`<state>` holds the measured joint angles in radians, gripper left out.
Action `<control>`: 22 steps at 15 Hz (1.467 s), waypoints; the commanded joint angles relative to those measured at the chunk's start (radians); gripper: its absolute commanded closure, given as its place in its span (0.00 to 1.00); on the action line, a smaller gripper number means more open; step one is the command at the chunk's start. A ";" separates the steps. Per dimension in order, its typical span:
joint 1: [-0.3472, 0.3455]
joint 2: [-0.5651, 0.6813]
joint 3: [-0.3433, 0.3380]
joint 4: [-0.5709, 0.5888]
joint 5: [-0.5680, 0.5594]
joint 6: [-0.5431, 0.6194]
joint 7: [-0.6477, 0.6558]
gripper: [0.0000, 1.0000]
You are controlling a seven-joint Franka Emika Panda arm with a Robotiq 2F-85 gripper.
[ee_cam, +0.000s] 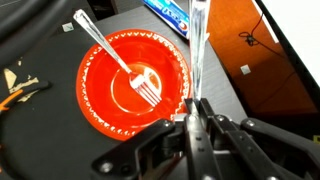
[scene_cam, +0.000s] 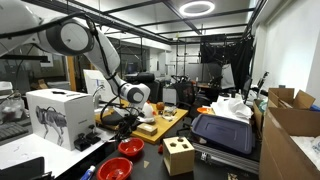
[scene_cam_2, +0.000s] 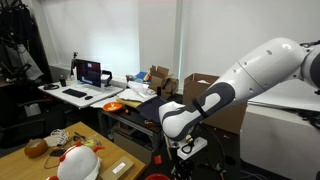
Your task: Put the fork from the table in the orange bowl farthest from you
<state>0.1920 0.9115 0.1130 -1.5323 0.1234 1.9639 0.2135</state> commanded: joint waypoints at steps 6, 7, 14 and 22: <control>0.042 0.029 0.040 -0.021 -0.030 -0.056 -0.150 0.98; 0.049 0.040 0.039 -0.011 -0.037 -0.056 -0.157 0.98; 0.084 0.153 0.021 0.133 -0.106 -0.012 -0.147 0.98; 0.113 0.238 0.013 0.299 -0.128 -0.047 -0.136 0.98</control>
<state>0.2839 1.1107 0.1391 -1.3055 0.0142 1.9548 0.0662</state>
